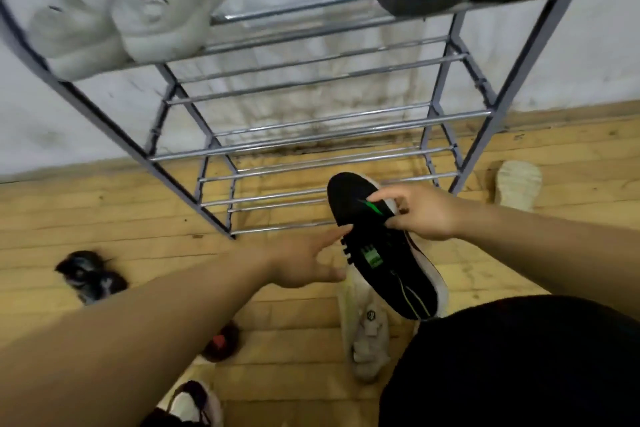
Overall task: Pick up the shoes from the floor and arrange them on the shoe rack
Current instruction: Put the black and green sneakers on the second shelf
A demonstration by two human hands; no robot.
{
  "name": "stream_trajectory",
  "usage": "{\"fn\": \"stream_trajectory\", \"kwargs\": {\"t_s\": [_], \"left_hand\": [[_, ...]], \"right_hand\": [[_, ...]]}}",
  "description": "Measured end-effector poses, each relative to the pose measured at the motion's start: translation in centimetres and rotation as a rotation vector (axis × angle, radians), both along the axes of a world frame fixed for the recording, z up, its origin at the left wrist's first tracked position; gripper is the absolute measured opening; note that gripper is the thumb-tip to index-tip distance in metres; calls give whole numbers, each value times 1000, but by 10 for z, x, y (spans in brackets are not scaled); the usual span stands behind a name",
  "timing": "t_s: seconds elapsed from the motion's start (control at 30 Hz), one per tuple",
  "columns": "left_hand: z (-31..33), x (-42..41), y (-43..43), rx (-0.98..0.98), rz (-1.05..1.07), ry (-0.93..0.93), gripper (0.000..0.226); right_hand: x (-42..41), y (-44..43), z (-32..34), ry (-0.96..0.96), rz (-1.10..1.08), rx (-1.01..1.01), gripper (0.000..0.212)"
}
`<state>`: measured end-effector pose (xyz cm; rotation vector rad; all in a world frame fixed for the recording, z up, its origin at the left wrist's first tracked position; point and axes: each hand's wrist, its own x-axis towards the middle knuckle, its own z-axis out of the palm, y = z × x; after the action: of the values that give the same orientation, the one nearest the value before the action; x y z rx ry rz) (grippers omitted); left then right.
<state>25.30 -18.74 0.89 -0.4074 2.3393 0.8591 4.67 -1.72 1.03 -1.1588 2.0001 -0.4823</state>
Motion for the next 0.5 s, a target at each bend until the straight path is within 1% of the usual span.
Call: {"fn": "stream_trajectory", "kwargs": {"t_s": [0.07, 0.13, 0.2, 0.27, 0.37, 0.4, 0.5], "left_hand": [[48, 21, -18, -26, 9, -9, 91], [94, 50, -33, 26, 86, 26, 94], [133, 84, -42, 79, 189, 81, 90], [158, 120, -44, 130, 323, 192, 86], [177, 169, -46, 317, 628, 383, 77], [182, 180, -48, 348, 696, 431, 73], [200, 200, -54, 246, 751, 483, 62]], "right_hand": [[18, -21, 47, -39, -23, -120, 53], [44, -41, 92, -97, -34, -207, 49], [76, -57, 131, -278, -83, -291, 46], [108, -72, 161, -428, -116, -366, 44], [155, -98, 184, -564, -177, -439, 43], [170, -105, 186, -592, -191, -454, 45], [203, -113, 181, -589, -204, -504, 54]]}}
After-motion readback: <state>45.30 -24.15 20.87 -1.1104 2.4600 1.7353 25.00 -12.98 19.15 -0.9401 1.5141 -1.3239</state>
